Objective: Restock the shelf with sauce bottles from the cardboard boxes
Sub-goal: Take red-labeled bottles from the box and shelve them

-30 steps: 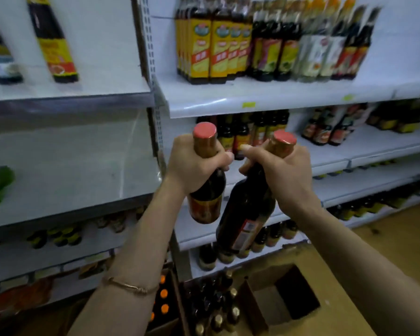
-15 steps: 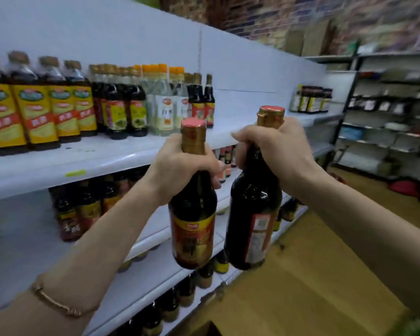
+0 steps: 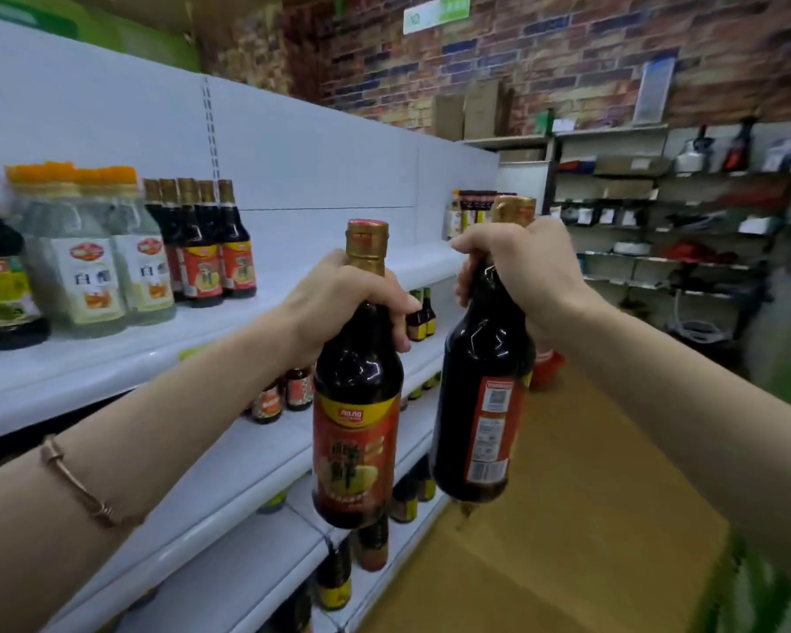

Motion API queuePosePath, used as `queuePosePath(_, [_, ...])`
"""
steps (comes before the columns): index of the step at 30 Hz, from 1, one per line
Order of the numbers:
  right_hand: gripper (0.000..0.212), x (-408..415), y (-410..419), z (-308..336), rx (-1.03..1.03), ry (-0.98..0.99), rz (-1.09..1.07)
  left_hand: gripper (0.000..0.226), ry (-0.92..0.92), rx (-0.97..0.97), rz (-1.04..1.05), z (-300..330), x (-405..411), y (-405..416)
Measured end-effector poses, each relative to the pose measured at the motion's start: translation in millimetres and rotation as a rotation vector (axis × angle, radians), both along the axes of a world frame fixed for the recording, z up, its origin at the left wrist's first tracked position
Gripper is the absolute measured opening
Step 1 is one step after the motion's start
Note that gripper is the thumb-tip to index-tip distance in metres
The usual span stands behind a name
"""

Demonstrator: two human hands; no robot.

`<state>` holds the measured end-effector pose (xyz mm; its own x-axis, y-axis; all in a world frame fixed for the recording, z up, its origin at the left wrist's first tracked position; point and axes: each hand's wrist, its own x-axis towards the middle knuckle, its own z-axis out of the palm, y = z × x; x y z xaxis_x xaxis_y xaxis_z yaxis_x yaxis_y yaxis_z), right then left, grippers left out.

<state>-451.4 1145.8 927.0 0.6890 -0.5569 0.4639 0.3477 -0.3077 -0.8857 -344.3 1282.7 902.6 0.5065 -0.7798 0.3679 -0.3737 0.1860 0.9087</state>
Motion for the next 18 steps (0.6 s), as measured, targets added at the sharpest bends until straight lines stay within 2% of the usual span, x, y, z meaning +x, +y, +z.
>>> queuePosePath(9, [0.033,85,-111,17,-0.008,-0.017,0.017,0.019,-0.029,-0.011,-0.062,14,91,-141])
queuePosePath(14, [0.031,146,-152,23,-0.053,-0.026,0.079,0.019,-0.077,-0.041,0.035,19,139,-180])
queuePosePath(18, [0.028,207,-168,30,-0.026,-0.032,0.216,0.017,-0.061,-0.036,0.164,22,183,-183])
